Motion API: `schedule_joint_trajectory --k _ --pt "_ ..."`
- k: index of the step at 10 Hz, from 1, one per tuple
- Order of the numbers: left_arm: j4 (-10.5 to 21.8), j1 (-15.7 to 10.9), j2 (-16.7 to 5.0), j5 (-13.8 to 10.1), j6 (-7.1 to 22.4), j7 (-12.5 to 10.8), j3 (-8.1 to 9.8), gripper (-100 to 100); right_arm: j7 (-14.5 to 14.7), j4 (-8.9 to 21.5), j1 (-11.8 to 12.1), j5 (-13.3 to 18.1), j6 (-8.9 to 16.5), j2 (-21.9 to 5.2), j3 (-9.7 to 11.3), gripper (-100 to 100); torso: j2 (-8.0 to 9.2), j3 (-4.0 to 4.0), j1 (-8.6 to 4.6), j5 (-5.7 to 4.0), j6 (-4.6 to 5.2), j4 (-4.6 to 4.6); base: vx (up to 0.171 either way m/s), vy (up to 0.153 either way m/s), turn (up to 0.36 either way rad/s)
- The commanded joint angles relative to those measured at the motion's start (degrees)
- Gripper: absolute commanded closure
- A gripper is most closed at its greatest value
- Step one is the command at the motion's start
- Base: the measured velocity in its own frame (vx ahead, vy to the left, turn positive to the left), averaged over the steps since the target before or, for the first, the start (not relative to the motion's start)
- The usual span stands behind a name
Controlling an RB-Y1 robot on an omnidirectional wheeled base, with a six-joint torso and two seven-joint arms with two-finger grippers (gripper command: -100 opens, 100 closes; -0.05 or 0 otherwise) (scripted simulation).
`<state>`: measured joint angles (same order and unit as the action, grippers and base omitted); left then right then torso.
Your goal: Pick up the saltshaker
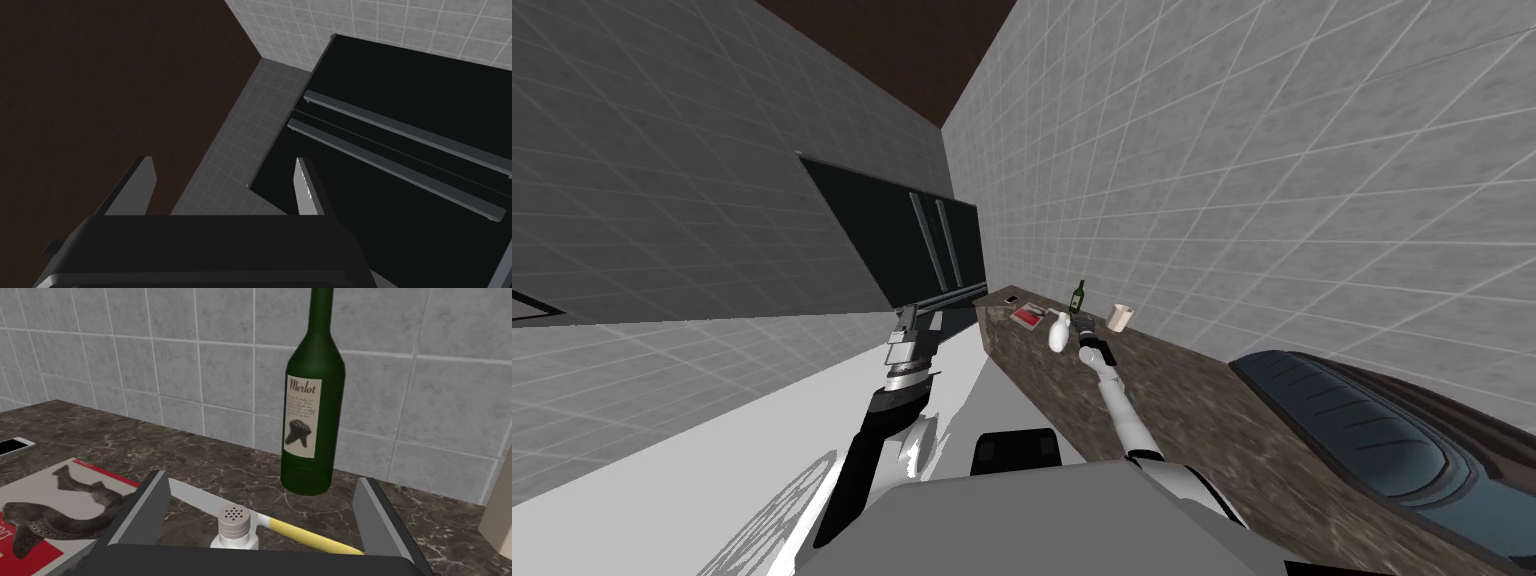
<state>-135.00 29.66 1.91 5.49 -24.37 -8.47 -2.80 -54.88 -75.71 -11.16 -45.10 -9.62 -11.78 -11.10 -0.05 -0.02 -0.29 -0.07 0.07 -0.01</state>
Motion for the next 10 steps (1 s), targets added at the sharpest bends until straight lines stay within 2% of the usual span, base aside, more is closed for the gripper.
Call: schedule_joint_trajectory --k 1,2,3,4,5,6,7,9,10 --pt "0.0 0.0 0.0 0.0 0.0 0.0 0.0 0 -1.0 1.9 -0.5 -1.1 0.3 -0.5 0.2 -100 0.0 0.0 0.0 0.0 0.0 0.0 -0.027 -0.041 0.105" --pt "0.0 0.0 0.0 0.0 0.0 0.0 0.0 0 -2.2 4.2 -1.7 -3.1 1.2 -1.1 0.1 -100 0.0 0.0 0.02 0.0 0.03 0.0 -0.036 -0.042 0.166" --pt "0.0 0.0 0.0 0.0 0.0 0.0 0.0 0 -2.2 4.7 -1.7 -3.1 1.2 -1.1 0.1 -100 0.02 0.01 0.03 0.0 0.0 0.0 -0.026 -0.036 0.108" --pt "0.0 0.0 0.0 0.0 0.0 0.0 0.0 0 -3.4 6.6 -2.9 -5.0 2.1 -1.7 0.0 -100 0.0 0.0 0.04 0.01 0.03 0.0 -0.019 -0.045 0.158" --pt "0.0 0.0 0.0 0.0 0.0 0.0 0.0 0 -3.4 7.4 -2.9 -5.0 2.1 -1.7 0.0 -100 -0.03 -0.02 0.01 0.0 0.01 0.0 -0.02 -0.044 0.101" --pt "0.0 0.0 0.0 0.0 0.0 0.0 0.0 0 -4.4 9.5 -4.0 -6.8 2.9 -2.3 -0.1 -100 -0.03 -0.02 0.02 0.0 0.04 -0.01 -0.023 -0.04 0.167" --pt "0.0 0.0 0.0 0.0 0.0 0.0 0.0 0 -4.4 9.9 -4.0 -6.8 2.9 -2.3 -0.1 -100 -0.03 -0.02 0.03 0.0 0.01 -0.01 -0.018 -0.039 0.077" --pt "0.0 0.0 0.0 0.0 0.0 0.0 0.0 0 -6.1 14.5 -6.0 -10.2 4.4 -3.5 -0.1 -100 -0.04 -0.02 0.0 0.0 0.02 -0.01 -0.023 -0.057 0.196" --pt "0.0 0.0 0.0 0.0 0.0 0.0 0.0 0 -6.1 14.7 -6.0 -10.2 4.4 -3.5 -0.1 -100 -0.04 -0.02 -0.05 -0.01 0.01 -0.01 -0.022 -0.055 0.07"
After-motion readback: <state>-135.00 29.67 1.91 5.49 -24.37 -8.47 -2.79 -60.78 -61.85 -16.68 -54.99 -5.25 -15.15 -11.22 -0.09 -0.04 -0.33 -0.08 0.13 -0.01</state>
